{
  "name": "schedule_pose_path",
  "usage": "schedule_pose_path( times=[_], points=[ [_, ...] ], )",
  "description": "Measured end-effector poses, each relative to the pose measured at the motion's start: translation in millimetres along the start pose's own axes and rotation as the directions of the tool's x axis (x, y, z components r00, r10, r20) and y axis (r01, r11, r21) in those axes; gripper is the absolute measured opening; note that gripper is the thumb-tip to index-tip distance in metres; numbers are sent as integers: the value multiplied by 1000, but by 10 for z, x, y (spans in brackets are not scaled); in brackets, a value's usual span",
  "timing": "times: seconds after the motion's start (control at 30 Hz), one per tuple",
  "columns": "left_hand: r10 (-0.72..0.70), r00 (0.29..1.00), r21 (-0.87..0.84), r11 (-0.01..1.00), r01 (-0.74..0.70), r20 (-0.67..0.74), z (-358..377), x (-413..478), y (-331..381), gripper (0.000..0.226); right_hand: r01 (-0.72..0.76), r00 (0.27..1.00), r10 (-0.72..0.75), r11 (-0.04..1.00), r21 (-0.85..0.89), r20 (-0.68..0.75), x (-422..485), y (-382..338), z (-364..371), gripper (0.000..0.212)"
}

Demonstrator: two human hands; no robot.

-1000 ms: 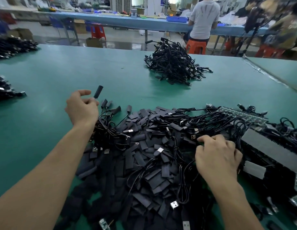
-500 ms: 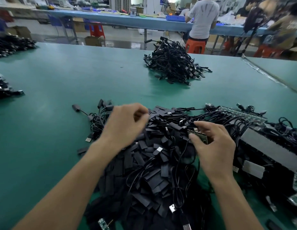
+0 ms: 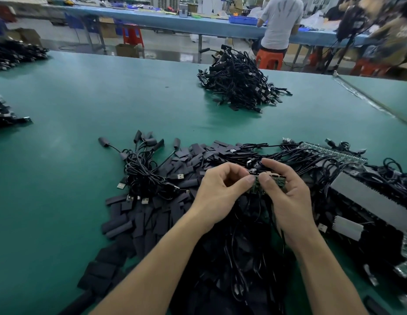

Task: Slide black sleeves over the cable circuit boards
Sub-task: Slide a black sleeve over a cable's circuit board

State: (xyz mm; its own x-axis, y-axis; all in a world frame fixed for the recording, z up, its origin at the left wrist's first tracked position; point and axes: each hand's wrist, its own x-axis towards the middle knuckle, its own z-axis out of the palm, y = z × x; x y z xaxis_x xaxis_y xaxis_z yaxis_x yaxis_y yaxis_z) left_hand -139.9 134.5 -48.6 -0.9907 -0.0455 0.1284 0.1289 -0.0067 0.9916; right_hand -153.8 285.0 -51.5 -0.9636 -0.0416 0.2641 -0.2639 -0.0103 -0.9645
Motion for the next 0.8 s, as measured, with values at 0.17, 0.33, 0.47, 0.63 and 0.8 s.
schedule_pose_path(
  times=[0.17, 0.33, 0.47, 0.63, 0.8],
  points=[
    [-14, 995, -74, 997, 22, 102, -16, -12, 18, 12, -107, 991, 94, 985, 136, 96, -14, 17, 6, 29],
    [-45, 993, -188, 980, 66, 111, -38, -5, 21, 10, -180, 976, 152, 964, 194, 153, -28, 24, 55, 26],
    [-61, 988, -245, 965, 95, 141, -75, -19, 14, 16, -229, 971, 201, 940, 252, 132, -30, 9, 102, 25],
    [-73, 988, -266, 958, 108, 140, -110, -27, 2, 13, -313, 949, 274, 889, 334, 158, -38, -21, 132, 17],
    [-54, 990, -298, 950, 91, 131, -104, -32, 9, 9, -382, 923, 323, 831, 404, 209, -41, -52, 152, 17]
  ],
)
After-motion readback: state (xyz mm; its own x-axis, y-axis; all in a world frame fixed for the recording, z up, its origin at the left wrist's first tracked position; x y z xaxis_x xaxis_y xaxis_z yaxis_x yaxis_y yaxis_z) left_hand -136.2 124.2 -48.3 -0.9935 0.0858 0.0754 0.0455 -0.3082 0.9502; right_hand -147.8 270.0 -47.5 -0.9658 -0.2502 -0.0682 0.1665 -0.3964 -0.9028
